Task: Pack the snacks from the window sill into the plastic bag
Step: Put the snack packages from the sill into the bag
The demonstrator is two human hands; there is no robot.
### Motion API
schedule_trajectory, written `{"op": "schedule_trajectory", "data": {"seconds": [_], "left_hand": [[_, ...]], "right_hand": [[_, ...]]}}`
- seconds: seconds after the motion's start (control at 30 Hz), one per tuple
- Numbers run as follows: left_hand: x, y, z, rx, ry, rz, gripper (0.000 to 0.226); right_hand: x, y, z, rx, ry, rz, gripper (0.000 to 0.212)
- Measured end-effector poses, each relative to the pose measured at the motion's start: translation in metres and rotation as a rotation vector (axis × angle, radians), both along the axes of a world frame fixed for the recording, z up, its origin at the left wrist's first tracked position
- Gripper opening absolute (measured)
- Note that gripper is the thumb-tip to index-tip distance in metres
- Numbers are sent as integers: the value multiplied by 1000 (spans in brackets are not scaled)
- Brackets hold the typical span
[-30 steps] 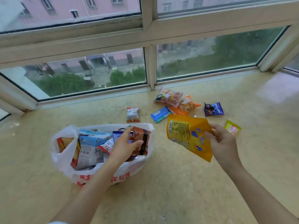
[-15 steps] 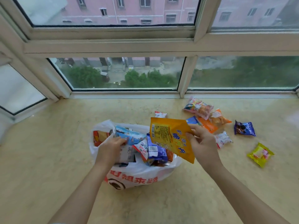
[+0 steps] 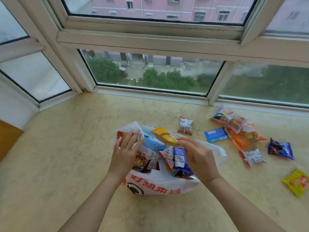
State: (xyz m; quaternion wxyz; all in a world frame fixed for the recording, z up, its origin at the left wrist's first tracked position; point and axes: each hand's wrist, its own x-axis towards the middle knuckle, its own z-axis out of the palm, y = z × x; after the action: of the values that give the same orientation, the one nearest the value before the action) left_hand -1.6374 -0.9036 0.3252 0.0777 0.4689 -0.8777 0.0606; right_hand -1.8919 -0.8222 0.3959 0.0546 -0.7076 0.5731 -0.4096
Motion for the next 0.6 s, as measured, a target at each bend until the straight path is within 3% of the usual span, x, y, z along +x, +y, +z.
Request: {"op": "schedule_trajectory", "data": {"seconds": [0.17,0.33,0.4,0.47,0.53,0.6], "left_hand": [[-9,-4,-2,215,-30,137,88],[-13,-5,-9,142,98,202,84],[-17,-8,-2,166,171,252,72],[-22,-10,4,265,298,321,59],[-25,-13,10,408,503,407,52],[-26,-19,18,513,768,473,50]], "right_hand": [[3,3,-65,112,326,310,32],[-10,5,-97,488,415,414,42],[-10,-2,-95,538,321,351,36],[-3,-17,-92,490,168,158,30],[9,-39,-90,616,58,-53,60],[19,-58,-95,927,-58,-149,100]]}}
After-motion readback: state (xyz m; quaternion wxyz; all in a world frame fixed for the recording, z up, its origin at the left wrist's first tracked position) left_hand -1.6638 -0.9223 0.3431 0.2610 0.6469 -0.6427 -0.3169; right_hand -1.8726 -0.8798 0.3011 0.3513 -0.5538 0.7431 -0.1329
